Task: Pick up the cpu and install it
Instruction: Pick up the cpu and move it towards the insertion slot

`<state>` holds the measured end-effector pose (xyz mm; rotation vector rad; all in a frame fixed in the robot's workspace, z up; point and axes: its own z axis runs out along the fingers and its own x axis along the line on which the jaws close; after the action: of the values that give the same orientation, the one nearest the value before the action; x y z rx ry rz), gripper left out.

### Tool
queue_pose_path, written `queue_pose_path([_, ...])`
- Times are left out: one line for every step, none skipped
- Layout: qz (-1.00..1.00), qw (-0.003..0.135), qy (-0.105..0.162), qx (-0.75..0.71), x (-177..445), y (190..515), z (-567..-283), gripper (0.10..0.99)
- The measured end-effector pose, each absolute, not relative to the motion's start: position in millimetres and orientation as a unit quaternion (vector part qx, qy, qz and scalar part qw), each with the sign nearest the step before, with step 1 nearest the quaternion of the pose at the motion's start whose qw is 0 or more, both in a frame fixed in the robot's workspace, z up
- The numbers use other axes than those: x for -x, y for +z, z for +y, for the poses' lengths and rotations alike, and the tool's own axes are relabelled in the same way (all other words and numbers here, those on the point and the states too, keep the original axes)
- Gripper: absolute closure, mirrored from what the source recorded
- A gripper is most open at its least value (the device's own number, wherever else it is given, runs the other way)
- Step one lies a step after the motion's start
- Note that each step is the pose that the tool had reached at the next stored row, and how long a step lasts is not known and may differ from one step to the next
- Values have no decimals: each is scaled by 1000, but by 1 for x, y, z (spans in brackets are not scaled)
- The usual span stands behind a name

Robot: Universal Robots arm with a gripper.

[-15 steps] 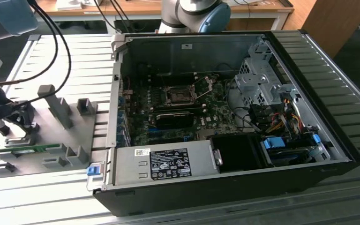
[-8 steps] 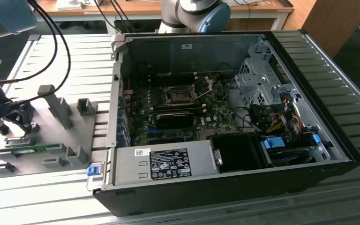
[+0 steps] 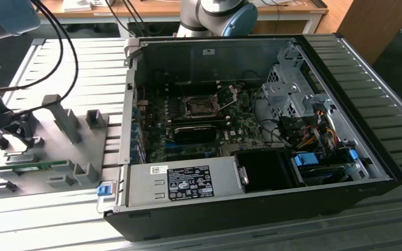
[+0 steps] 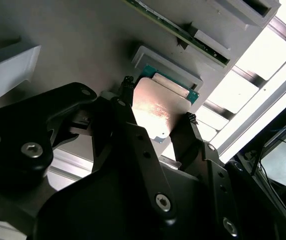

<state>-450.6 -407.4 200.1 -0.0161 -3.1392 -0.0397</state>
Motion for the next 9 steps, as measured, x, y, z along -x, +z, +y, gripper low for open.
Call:
queue_pose_path([-1000,1,-13,5,451,201,-407,541])
queue_pose_path([-1000,1,-13,5,451,201,-407,541])
queue_pose_path([-1000,1,-13,5,451,202,-407,541])
queue_pose_path([-1000,1,-13,5,451,202,-407,541])
queue_pose_path([-1000,1,-13,5,451,203,-407,541])
queue_pose_path([-1000,1,-13,5,451,203,-407,541])
queue_pose_path([-1000,1,-13,5,451,203,-407,541])
queue_pose_path([-1000,1,-13,5,451,204,-407,541])
queue_pose_path([-1000,1,-13,5,451,204,-407,541])
